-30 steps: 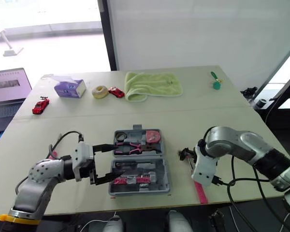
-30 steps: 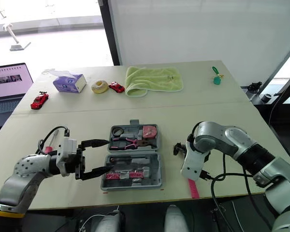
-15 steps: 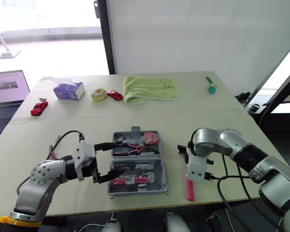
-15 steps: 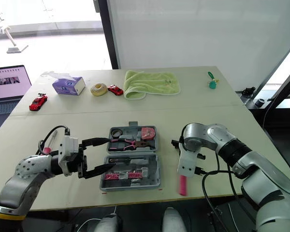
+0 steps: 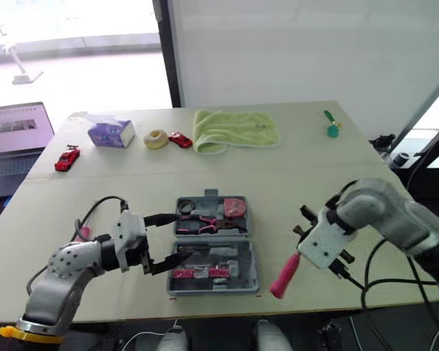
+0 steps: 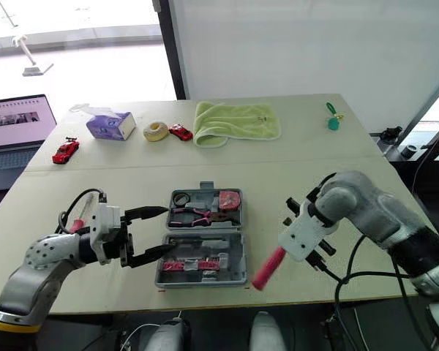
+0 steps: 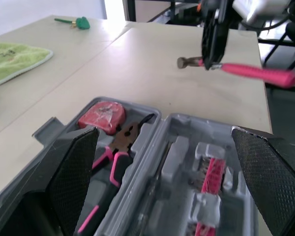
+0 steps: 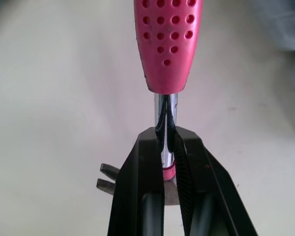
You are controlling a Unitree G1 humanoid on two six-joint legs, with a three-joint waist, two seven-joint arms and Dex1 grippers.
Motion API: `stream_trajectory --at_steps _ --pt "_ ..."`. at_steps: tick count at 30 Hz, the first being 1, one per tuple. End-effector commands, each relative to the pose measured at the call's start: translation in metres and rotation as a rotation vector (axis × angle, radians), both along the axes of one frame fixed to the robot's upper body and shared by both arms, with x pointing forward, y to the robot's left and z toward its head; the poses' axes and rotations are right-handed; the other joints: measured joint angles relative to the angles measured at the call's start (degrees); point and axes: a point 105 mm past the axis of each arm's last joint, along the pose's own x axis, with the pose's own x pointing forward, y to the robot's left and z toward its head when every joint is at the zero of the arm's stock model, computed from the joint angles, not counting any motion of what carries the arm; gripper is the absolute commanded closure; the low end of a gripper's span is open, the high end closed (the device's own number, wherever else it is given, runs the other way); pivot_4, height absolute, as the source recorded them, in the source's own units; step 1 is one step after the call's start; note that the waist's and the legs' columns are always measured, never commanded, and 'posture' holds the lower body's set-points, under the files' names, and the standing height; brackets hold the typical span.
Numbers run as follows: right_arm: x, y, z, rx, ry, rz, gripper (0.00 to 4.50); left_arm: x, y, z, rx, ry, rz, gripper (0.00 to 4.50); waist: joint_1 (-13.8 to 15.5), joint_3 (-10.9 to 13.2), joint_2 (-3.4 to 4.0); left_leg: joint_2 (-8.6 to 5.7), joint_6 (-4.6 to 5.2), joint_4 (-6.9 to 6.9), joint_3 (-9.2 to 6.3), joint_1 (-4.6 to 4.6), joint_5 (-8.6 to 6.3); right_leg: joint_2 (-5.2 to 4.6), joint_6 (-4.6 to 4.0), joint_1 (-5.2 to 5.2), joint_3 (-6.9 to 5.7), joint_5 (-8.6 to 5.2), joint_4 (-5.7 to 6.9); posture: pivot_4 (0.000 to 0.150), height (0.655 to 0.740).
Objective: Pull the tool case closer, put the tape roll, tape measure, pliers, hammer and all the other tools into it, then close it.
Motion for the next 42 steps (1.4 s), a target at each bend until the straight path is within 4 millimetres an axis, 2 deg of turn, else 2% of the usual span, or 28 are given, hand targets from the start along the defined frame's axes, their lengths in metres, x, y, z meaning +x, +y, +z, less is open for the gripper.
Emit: stream_trajectory --at_steps 1,4,5,7,9,11,13,14,17,19,25,29,34,38,39,41,42 --pt "-0.006 0.02 0.04 0.279 0.175 -0.365 4.48 -0.002 -0.007 0.012 -0.011 -0.034 -0.021 0.0 -0.1 0.0 -0.01 0.01 0.0 0.03 0.0 0.04 0.0 0.02 -0.02 0.03 0.0 0.0 0.0 0.15 0.74" --pt "0.0 0.008 0.031 0.286 0.265 -0.702 4.48 -0.001 -0.008 0.014 -0.012 -0.034 -0.024 0.0 0.7 -0.1 -0.15 0.0 -0.02 0.09 0.0 0.03 0.01 0.02 -0.3 0.08 -0.01 -0.1 -0.05 0.15 0.74" --pt "0.004 0.003 0.024 0.329 0.338 -0.881 4.48 0.0 -0.008 0.016 -0.012 -0.034 -0.026 0.0 1.0 -0.1 -0.16 0.0 -0.02 0.14 0.0 -0.05 0.01 0.01 -0.31 0.08 -0.01 -0.1 -0.07 0.15 0.74" --pt "0.006 -0.001 0.014 0.369 0.428 -1.059 4.48 0.0 -0.008 0.017 -0.011 -0.033 -0.029 0.0 1.0 -0.1 -0.23 -0.01 -0.03 0.39 -0.02 -0.56 0.01 0.01 -0.31 -0.28 -0.03 -0.08 -0.06 0.15 0.74" --pt "0.001 -0.02 -0.018 0.492 0.623 -1.258 4.48 0.0 -0.009 0.02 -0.009 -0.036 -0.036 0.0 1.3 -0.2 -0.36 -0.04 -0.03 0.59 -0.02 -0.96 0.01 0.0 -0.15 -0.62 -0.02 0.06 -0.02 0.15 0.74" --pt "-0.008 -0.029 -0.036 0.576 0.747 -1.381 4.48 0.001 -0.01 0.023 -0.008 -0.036 -0.038 0.0 2.3 -0.2 -0.38 -0.02 0.13 0.77 -0.04 -1.08 -0.07 0.0 -0.1 -0.48 -0.23 0.08 -0.05 0.15 0.74" --pt "-0.011 -0.031 -0.049 0.636 0.754 -1.492 4.48 0.001 -0.01 0.023 -0.003 -0.037 -0.044 0.0 2.2 -0.1 -0.25 -0.08 0.28 0.94 0.0 -1.55 -0.16 -0.03 -0.11 -0.71 -0.18 0.08 -0.08 0.15 0.74" --pt "-0.014 -0.027 -0.049 0.677 0.725 -1.531 4.48 0.001 -0.011 0.023 -0.001 -0.037 -0.046 0.0 1.9 -0.1 -0.24 -0.08 0.28 1.0 0.01 -1.58 -0.16 -0.03 -0.1 -0.78 -0.15 0.09 -0.07 0.15 0.74" --pt "-0.02 -0.018 -0.068 0.783 0.705 -1.857 4.48 -0.001 -0.012 0.022 0.028 -0.041 -0.071 0.0 1.5 -0.1 -0.18 -0.05 0.3 0.96 0.02 -1.52 -0.15 -0.02 -0.1 -0.78 -0.13 0.08 0.0 0.15 0.74" --pt "-0.019 -0.018 -0.078 0.797 0.633 -2.007 4.48 0.001 -0.012 0.025 0.021 -0.042 -0.065 0.0 0.5 -0.1 -0.2 0.04 0.4 0.95 -0.01 -1.41 -0.12 0.13 -0.28 -0.68 -0.17 -0.03 0.04 0.15 0.74" --pt "-0.014 -0.013 -0.086 0.752 0.538 -2.169 4.48 0.003 -0.013 0.027 0.016 -0.041 -0.058 0.0 0.4 -0.1 -0.18 0.03 0.45 0.96 -0.02 -1.23 -0.09 0.17 -0.37 -0.51 -0.04 -0.04 0.01 0.15 0.74" --pt "-0.015 -0.008 -0.105 0.637 0.576 -2.184 4.48 0.002 -0.02 0.03 0.011 -0.038 -0.055 0.0 0.5 -0.2 -0.2 0.02 0.45 0.95 -0.02 -1.26 -0.09 0.17 -0.37 -0.52 -0.03 -0.04 -0.02 0.15 0.74" --pt "-0.021 -0.011 -0.118 0.537 0.565 -2.184 4.48 0.003 -0.021 0.032 0.009 -0.04 -0.043 0.0 0.8 -0.2 -0.18 0.03 0.45 0.92 -0.03 -1.25 -0.09 0.17 -0.37 -0.51 -0.04 -0.05 -0.04 0.15 0.74" --pt "-0.02 -0.012 -0.119 0.555 0.477 -2.101 2.83 0.004 -0.017 0.033 0.009 -0.04 -0.036 0.0 0.7 -0.2 -0.21 0.03 0.45 0.92 -0.03 -1.23 -0.09 0.17 -0.37 -0.49 -0.04 -0.05 -0.05 0.15 0.74" --pt "-0.017 -0.014 -0.111 0.583 0.41 -2.069 2.43 0.004 -0.016 0.033 0.008 -0.04 -0.033 0.0 0.8 -0.2 -0.21 0.03 0.45 0.93 -0.03 -1.23 -0.09 0.17 -0.38 -0.48 -0.04 -0.05 -0.05 0.15 0.74" --pt "-0.014 -0.01 -0.086 0.633 0.249 -1.914 1.36 0.004 -0.012 0.034 0.006 -0.039 -0.023 0.0 0.9 -0.2 -0.19 0.02 0.45 0.94 -0.03 -1.25 -0.09 0.17 -0.38 -0.48 -0.04 -0.06 -0.06 0.15 0.74" --pt "-0.015 -0.005 -0.075 0.631 0.159 -1.814 0.99 0.004 -0.01 0.033 0.006 -0.037 -0.02 0.0 0.8 -0.2 -0.17 0.01 0.45 0.95 -0.03 -1.28 -0.09 0.17 -0.38 -0.5 -0.03 -0.06 -0.06 0.15 0.74"
